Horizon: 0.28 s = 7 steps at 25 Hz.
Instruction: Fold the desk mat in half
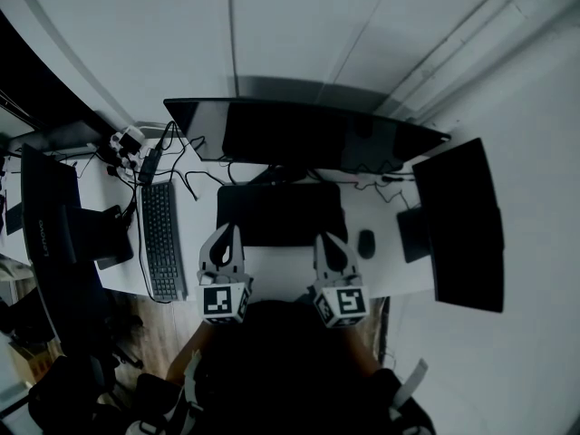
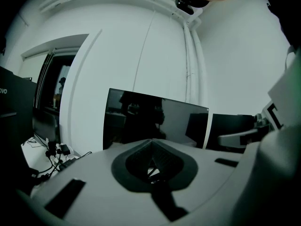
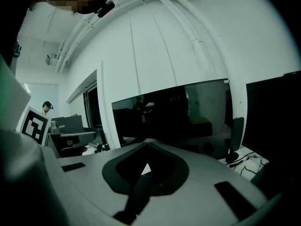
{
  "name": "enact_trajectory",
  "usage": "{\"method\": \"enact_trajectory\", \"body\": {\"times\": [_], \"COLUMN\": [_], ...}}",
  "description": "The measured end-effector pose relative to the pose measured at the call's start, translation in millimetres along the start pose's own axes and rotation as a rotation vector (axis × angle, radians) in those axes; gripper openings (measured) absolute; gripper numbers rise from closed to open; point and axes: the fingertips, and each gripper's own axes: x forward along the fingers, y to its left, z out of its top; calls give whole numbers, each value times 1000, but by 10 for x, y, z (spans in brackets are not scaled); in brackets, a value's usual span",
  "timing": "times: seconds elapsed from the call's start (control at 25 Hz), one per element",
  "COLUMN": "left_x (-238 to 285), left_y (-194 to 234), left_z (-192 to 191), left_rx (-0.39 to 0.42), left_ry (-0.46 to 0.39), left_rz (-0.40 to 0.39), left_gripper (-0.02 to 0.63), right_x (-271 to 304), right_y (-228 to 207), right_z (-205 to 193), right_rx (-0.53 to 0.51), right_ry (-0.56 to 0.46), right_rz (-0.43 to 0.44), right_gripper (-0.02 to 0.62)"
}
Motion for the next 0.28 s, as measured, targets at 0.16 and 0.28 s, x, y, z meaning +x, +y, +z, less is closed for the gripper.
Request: {"method": "enact_trajectory", "body": {"times": [0.16, 0.28], "left_x": [26, 35], "left_y": [-48, -63], "left_z": [91, 133], "left_rx": [-14, -24], "left_ry": [-36, -47], "left_rz": [-5, -8], "left_gripper": [6, 6], "right_x": [9, 19], "right_y": [-8, 4], "right_z": [-11, -35], "right_rx": [-2, -26], "right_ry": [1, 8], "right_rz": [0, 7], "right_gripper": [6, 6]}}
